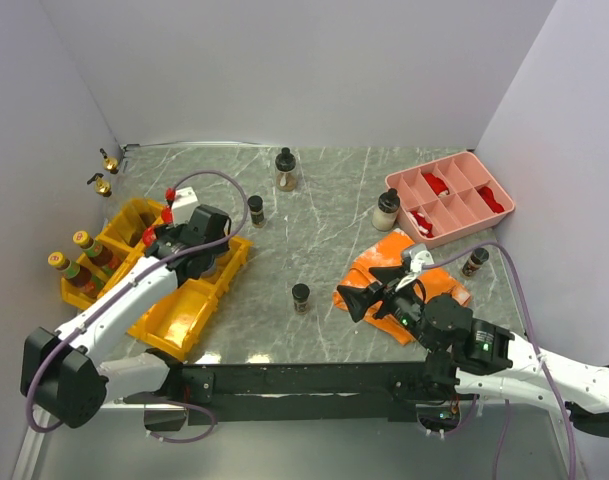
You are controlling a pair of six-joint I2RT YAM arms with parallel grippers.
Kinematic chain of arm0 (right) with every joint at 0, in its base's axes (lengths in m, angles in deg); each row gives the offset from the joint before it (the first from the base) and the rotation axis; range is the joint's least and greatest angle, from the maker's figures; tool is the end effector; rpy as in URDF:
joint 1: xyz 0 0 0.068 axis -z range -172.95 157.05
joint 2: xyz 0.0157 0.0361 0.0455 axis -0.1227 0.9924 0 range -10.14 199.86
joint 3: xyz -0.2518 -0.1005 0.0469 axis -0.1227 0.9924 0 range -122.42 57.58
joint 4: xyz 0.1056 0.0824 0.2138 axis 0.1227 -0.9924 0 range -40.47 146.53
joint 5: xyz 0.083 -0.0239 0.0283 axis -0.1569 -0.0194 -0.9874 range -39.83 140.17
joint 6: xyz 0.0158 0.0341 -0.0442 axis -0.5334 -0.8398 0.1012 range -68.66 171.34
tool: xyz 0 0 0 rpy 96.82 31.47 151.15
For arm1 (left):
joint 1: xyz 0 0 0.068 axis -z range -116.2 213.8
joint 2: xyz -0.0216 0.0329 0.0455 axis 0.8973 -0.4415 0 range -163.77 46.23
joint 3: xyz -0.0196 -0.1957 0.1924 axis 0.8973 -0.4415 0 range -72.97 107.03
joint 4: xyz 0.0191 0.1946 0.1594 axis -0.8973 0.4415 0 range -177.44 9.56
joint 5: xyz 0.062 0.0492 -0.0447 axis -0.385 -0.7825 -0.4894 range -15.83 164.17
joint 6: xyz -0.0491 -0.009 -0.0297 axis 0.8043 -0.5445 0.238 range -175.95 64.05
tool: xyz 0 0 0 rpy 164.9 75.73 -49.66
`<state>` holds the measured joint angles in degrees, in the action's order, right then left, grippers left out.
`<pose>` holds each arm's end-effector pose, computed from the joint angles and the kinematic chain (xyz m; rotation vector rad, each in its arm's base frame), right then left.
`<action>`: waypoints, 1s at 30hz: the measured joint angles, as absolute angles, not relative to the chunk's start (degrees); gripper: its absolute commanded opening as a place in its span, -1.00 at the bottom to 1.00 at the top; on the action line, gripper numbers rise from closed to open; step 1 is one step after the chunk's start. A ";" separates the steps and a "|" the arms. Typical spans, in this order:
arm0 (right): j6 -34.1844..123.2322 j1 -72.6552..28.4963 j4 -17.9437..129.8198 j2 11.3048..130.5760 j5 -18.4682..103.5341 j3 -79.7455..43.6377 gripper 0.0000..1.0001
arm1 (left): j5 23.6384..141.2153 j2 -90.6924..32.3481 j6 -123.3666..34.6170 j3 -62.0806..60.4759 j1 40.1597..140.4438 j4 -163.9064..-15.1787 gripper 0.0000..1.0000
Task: Organize the condiment bottles
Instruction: Place the bottle in the storage box, then pick up the bottle from the center of the board.
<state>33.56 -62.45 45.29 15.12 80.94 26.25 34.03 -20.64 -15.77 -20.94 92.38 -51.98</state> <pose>0.0605 0.1011 0.3018 -0.3457 1.6620 0.7100 0.2110 -0.0844 0.2749 -0.5085 2.1485 0.2136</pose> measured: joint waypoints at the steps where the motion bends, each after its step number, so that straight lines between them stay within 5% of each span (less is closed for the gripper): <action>1: 33.34 -62.45 45.09 15.05 80.92 26.18 1.00 | 34.07 -20.42 -15.79 -20.15 92.38 -50.53 0.98; 15: 28.49 -62.45 41.62 20.58 81.92 23.43 1.00 | 55.18 -10.50 -26.22 -11.98 93.65 -51.95 0.97; 30: 23.57 -62.45 37.62 21.13 88.65 20.30 1.00 | 57.08 -23.72 -25.78 -13.66 120.12 -56.33 0.90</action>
